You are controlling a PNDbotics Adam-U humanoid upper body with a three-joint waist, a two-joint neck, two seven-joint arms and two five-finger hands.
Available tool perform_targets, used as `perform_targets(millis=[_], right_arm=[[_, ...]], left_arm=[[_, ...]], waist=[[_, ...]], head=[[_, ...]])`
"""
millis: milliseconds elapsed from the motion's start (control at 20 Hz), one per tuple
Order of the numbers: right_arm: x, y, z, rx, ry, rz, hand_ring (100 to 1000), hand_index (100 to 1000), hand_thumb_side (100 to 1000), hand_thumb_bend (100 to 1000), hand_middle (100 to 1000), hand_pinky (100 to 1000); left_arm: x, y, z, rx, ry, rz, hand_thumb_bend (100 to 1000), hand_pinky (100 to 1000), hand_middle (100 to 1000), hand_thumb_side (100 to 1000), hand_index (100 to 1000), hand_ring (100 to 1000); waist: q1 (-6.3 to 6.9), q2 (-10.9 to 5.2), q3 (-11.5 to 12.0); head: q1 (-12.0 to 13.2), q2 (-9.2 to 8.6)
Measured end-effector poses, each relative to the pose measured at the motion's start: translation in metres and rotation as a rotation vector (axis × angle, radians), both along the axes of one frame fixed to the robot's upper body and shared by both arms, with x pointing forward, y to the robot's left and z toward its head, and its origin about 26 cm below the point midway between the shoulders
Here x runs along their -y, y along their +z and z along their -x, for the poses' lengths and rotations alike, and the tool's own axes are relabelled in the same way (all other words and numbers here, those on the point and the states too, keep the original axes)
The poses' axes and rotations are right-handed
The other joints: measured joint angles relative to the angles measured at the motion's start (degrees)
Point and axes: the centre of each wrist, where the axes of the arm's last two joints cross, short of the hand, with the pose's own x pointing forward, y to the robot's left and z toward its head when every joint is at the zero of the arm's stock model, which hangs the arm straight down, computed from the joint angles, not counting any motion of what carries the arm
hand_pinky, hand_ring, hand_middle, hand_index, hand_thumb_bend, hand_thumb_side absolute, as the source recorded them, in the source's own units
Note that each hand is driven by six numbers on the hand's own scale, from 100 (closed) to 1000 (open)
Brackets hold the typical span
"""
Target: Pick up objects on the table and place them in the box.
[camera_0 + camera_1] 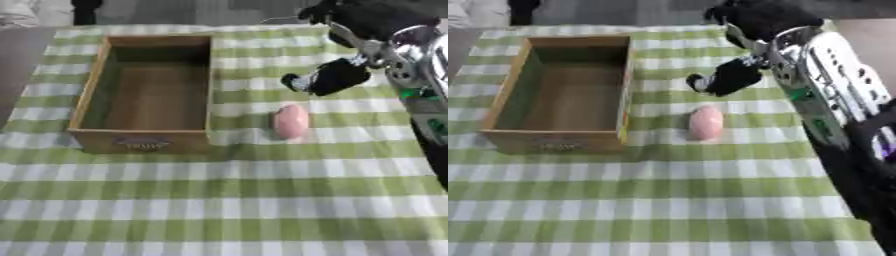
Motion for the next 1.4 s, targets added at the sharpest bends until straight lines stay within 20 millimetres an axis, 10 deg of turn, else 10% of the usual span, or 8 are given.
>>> perform_targets(millis=[1400], right_arm=[[0.003, -0.035, -0.040, -0.246, -0.019, 0.059, 936, 1000, 495, 470, 850, 876]], left_arm=[[-0.001, 0.002, 0.000, -0.001, 0.000, -0.010, 100, 485, 506, 934, 805, 436]], waist=[[-0.49, -0.05, 0.1]], head=[[0.1, -0.47]])
